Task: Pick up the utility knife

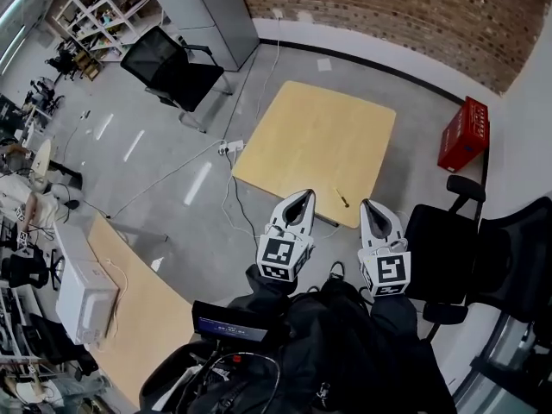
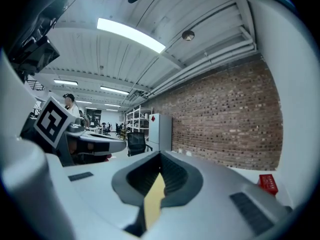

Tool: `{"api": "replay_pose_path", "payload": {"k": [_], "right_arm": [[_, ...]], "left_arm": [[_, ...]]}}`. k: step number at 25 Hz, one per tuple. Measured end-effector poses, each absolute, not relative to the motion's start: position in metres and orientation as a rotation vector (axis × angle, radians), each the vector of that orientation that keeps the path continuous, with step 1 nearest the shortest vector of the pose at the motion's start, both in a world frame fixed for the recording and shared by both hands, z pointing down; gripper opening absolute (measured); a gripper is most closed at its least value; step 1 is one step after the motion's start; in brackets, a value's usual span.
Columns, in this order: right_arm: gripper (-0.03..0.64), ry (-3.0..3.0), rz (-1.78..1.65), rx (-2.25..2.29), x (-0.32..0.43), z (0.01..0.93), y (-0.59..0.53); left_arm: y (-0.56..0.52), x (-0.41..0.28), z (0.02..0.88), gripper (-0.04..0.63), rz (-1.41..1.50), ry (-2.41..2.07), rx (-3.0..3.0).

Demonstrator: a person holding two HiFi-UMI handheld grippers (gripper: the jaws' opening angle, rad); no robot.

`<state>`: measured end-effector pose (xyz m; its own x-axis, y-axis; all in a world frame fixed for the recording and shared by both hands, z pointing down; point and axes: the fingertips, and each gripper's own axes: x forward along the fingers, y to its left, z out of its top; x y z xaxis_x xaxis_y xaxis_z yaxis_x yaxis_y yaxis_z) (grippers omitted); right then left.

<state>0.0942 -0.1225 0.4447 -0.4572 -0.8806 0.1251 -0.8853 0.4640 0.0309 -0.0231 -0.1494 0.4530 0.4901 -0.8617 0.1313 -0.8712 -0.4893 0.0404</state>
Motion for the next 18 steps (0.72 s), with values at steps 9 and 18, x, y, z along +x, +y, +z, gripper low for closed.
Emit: {"api": "replay_pose_path", "payload": {"k": [9, 18], "right_arm": [[0.003, -2.617, 0.126, 1.444, 0.105, 0.469, -0.169], [0.003, -2.592, 0.239, 1.344, 0.091, 0.512, -0.188]], "left_arm": [[-0.185, -0.005, 0.477, 0.000, 0.219, -1.527, 2.544], [-0.198, -0.016, 0.515, 0.000, 0.294, -1.526, 2.443]]}}
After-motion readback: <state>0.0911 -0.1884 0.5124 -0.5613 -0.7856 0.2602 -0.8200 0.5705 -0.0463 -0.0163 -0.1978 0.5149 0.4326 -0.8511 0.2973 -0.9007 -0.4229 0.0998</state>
